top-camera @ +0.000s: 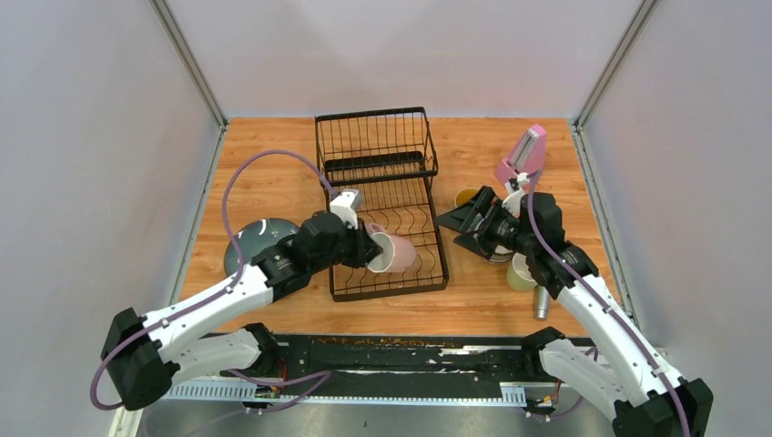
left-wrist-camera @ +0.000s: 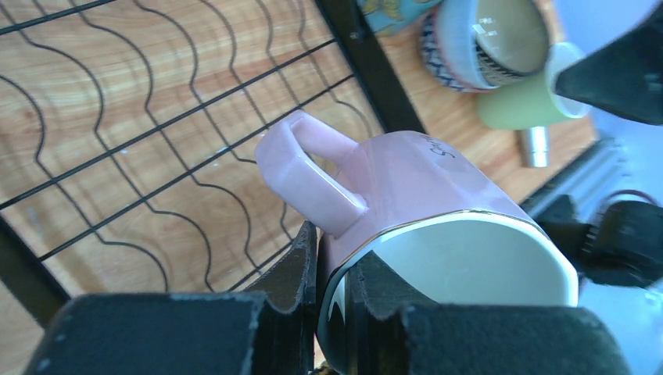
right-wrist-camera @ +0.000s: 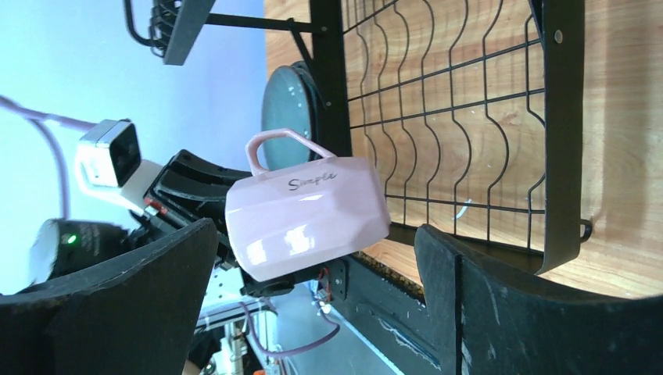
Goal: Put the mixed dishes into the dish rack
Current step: Pick up the cup at the center of the board.
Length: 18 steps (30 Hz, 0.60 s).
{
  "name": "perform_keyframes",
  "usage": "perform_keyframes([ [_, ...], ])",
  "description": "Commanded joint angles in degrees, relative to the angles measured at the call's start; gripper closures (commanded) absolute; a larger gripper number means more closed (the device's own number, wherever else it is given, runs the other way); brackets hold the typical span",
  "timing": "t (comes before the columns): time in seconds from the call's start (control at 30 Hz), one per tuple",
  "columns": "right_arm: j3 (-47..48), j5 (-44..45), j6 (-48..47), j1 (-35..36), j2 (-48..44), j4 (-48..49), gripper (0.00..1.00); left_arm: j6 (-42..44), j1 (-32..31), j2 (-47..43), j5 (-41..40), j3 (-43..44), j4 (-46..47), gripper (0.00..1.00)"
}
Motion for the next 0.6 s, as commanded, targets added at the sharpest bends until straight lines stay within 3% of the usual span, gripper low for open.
perform_keyframes([
  [0.0,-3.6,-17.3,1.3,-6.1,-3.6,12.0,0.01,-3.3,5.7,-8.5,14.0,-2.9,17.9,1.0],
  [0.13,-5.7,-23.7,2.4,-7.4,-3.6,16.8,0.01,-3.7,10.3,-14.4,21.3,-5.9,23.1,1.0],
  [0.33,-11.4,-30.9,8.8,-7.5,-4.3,33.6,0.0,-9.1,14.9,-13.8,37.3,-7.4,33.5,1.0],
  [0.57,-11.2,-37.8,11.1,-7.3,-3.0,44.3,0.0,-14.6,15.5,-10.0,44.1,-7.7,46.6,1.0],
])
